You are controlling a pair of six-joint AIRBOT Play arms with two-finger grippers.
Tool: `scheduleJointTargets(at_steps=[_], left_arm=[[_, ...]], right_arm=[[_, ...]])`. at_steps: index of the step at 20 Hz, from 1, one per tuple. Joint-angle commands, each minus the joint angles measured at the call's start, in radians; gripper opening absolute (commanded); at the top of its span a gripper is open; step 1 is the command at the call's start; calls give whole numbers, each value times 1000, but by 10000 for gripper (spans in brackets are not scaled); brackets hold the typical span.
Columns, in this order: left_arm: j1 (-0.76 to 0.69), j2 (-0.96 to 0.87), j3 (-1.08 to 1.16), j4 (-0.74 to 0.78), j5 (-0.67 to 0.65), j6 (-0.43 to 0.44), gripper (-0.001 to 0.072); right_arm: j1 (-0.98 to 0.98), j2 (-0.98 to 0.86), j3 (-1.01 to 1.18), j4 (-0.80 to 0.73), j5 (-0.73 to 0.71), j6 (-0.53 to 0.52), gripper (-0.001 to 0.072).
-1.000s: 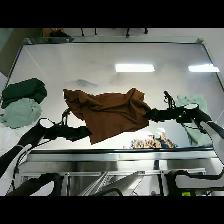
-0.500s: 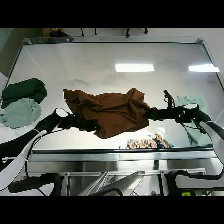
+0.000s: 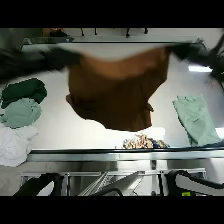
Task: Fold the shirts.
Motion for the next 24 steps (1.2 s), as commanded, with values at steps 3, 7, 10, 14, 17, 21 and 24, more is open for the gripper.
scheduleJointTargets(at_steps=[3, 7, 10, 14, 17, 21, 24], left_arm=[[138, 144, 635, 98, 127, -8, 15], [252, 274, 490, 128, 221, -1, 15], [282, 315, 261, 100, 251, 2, 15], [175, 150, 116, 79, 200, 39, 15], [84, -75, 48, 110, 191, 85, 15], [51, -445, -14, 165, 172, 87, 15], [70, -726, -14, 164, 148, 97, 15]], right_arm=[[-26, 125, 587, -176, -233, 48, 11], [-26, 195, 586, -257, -299, 45, 12], [-26, 134, 585, -240, -283, 46, 12], [-23, -45, 515, -145, -153, 69, 12], [35, -197, 325, -156, -144, 45, 12], [163, -510, 209, -294, -199, -1, 13], [215, -752, 212, -321, -319, 0, 25]])
